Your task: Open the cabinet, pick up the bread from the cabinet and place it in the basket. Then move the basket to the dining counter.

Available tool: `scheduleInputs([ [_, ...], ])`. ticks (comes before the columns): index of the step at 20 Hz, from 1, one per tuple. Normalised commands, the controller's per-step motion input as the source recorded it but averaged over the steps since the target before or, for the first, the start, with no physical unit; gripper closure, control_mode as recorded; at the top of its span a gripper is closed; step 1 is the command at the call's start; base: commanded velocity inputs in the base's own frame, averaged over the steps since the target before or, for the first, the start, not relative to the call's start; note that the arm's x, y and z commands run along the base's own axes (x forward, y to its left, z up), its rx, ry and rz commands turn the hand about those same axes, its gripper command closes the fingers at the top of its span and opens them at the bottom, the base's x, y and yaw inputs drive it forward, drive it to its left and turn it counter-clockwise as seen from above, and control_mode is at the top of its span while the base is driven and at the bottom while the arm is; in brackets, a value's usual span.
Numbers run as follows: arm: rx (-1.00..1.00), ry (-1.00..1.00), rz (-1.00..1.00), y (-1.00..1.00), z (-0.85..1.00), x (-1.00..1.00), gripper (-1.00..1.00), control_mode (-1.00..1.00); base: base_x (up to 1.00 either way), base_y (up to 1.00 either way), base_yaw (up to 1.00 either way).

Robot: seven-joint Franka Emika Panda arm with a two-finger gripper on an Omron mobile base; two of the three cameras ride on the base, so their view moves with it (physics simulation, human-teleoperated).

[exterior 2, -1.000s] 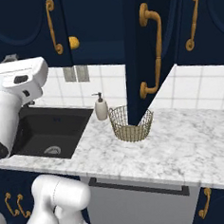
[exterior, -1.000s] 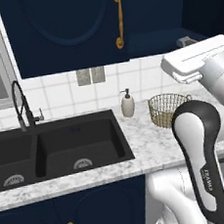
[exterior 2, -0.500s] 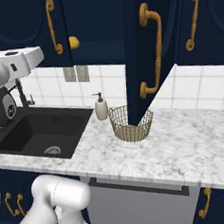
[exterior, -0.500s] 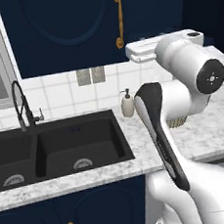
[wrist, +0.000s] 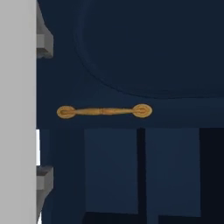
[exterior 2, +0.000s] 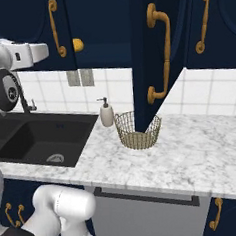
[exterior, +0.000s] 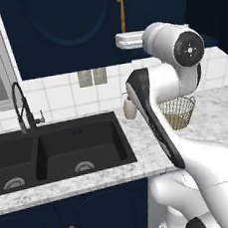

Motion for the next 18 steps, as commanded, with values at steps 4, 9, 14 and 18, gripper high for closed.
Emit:
scheduleInputs([
  [4,0.07,0.21,0.11,-0.01,0.0,0.48,-1.0,-1.0,0.0,0.0,0.0],
  [9,-0.06,0.14,0.0,0.08,0.08,0.28,-1.0,-1.0,0.0,0.0,0.0],
  [14,0.0,0.0,0.0,0.0,0.0,0.22,-1.0,-1.0,0.0,0.0,0.0],
  [18,0.0,-0.02,0.0,-0.06,-0.1,0.31,-1.0,-1.0,0.0,0.0,0.0],
])
